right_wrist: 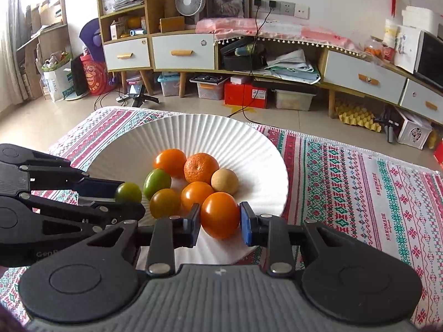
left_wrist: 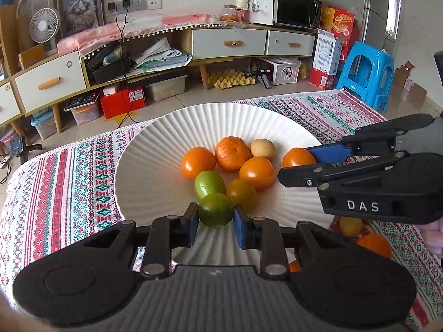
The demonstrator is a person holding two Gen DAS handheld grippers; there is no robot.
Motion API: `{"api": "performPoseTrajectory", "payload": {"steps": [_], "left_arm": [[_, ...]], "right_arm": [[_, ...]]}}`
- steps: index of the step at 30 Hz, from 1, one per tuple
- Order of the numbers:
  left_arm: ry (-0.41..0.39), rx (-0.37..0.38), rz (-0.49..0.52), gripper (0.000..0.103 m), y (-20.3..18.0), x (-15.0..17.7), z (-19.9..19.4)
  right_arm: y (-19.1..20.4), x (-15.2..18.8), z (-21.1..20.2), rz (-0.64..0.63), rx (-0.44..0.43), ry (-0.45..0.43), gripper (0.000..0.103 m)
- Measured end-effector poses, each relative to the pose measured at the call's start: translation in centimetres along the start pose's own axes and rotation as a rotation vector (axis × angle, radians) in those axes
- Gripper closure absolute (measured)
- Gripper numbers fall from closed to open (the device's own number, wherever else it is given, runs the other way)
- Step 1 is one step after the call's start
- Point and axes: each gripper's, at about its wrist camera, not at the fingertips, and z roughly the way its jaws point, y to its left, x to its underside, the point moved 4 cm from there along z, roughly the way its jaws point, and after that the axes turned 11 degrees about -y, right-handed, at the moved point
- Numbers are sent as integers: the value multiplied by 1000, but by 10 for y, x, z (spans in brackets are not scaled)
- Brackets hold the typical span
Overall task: Organize fruits
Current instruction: 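Carry the green lime and the orange over the white plate, then open both grippers to drop the lime and orange onto the plate, then move both open grippers back down to the remaining fruit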
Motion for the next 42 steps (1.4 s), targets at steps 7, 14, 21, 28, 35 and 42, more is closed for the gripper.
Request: {"api": "performPoseTrajectory", "payload": {"steps": [7,14,21,28,35,42], "left_arm": [[-10,1,19,73,-4,-1,1],[-16,-9,23,59,-5,0,-4],[-28,-22,-30,42,2,-5,-17],[-47,-49,-48,23,2,-9,-32],[-37,-73,-82,8,0,0,-48],[9,-86,-102,1,-1,17,-58]], "right_arm": [[0,-1,0,-4,-6,-4,75],[-9,-8,-6,48,-35,-17,62],[-26,-14,-11,138,-8,-38,59],[-24,-15,-22,142,8,-43,51],[-26,-13,-35,156,21,-47,34],[-27,-4,-48,137,46,-31,16]]}}
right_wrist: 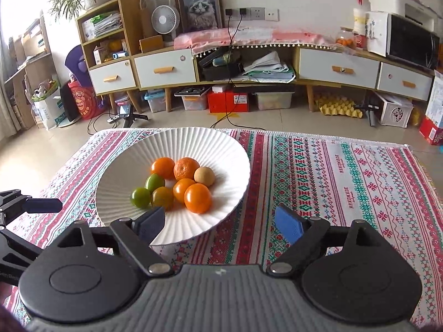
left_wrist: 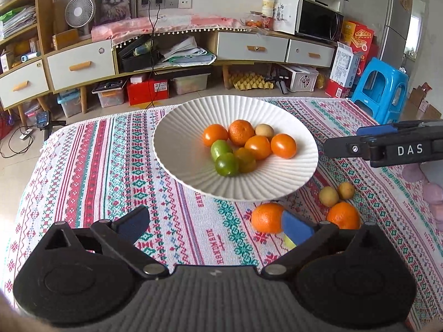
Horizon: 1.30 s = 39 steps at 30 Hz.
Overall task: Organize fruits
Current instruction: 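Move both open grippers back down to the remaining fruit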
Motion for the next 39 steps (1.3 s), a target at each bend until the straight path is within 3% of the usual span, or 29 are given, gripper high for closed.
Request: {"api": "performPoseTrajectory", "payload": {"steps": [9,39], "left_arm": [[31,-4,2,1,-5,18,-7],[31,135,95,1,-82,68,-7]], "right_arm": [[-6,11,-17,30,16,-1,7],[-47,81,-24,-45,71,114,6]]}}
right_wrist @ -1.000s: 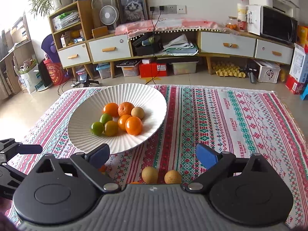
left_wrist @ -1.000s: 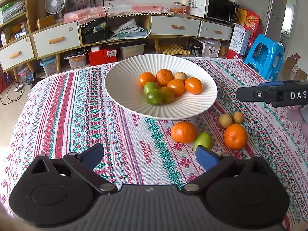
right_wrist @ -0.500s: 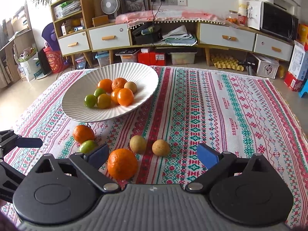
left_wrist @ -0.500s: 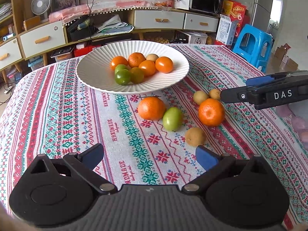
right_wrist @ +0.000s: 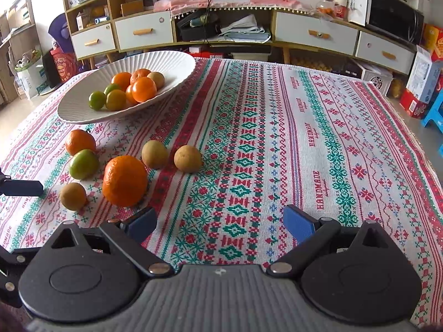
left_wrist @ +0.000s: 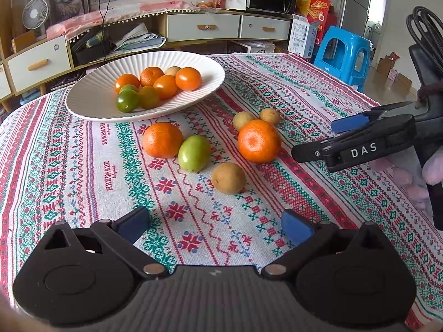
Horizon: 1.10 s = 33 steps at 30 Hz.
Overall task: Organize fruits
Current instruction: 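Move both open grippers back down to the remaining fruit, then close the left gripper on a tan round fruit while the right gripper grasps another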
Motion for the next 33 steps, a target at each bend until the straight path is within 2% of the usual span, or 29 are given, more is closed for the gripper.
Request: {"api": "performPoseTrajectory", "payload": {"steps": [8,16,22,33], "left_arm": [[-40,18,25,4,-12,1,3],[-71,11,7,32,-9,-6,4],[-77,10,-3,45,-7,-11,7],[-73,16,-3,61,-11,-12,8]], "right_arm": [[3,0,4,-57,0,-33,2],[5,-9,18,-69,-18,-59,4],[8,-14,19,-72,-40,-72,18],[16,-19,20,-95,-66,-83,45]]}}
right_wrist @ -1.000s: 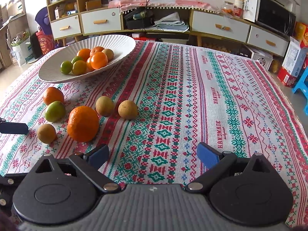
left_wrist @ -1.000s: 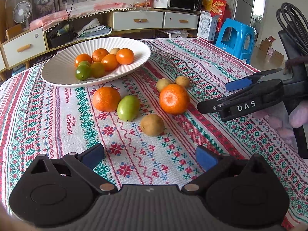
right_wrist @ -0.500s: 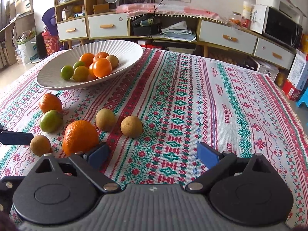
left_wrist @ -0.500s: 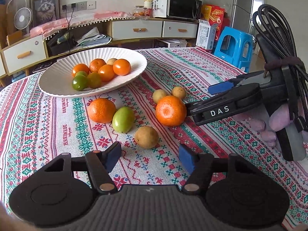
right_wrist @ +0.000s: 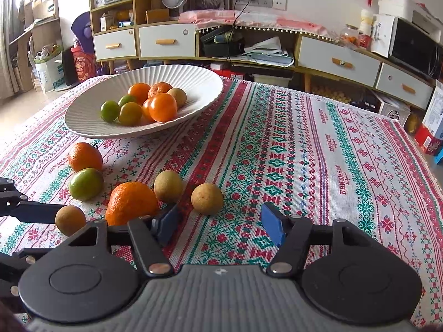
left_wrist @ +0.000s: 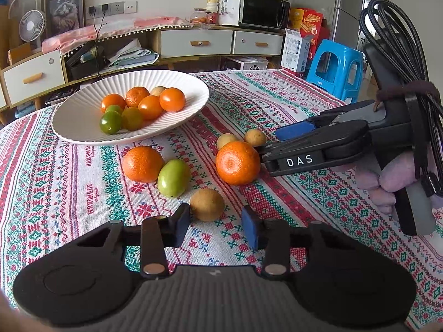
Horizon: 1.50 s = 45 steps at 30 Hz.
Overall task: Organize fruits
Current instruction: 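Close the left gripper on a tan round fruit while the right gripper grasps another, then carry both tan fruits up and over the white plate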
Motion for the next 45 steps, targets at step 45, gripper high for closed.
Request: {"api": "performPoseTrajectory", "payload": {"steps": [45], "left_arm": [[45,57,-47,75,12,-16,-13]], "right_arm": [[12,-17,-11,24,-19,27,80]]}}
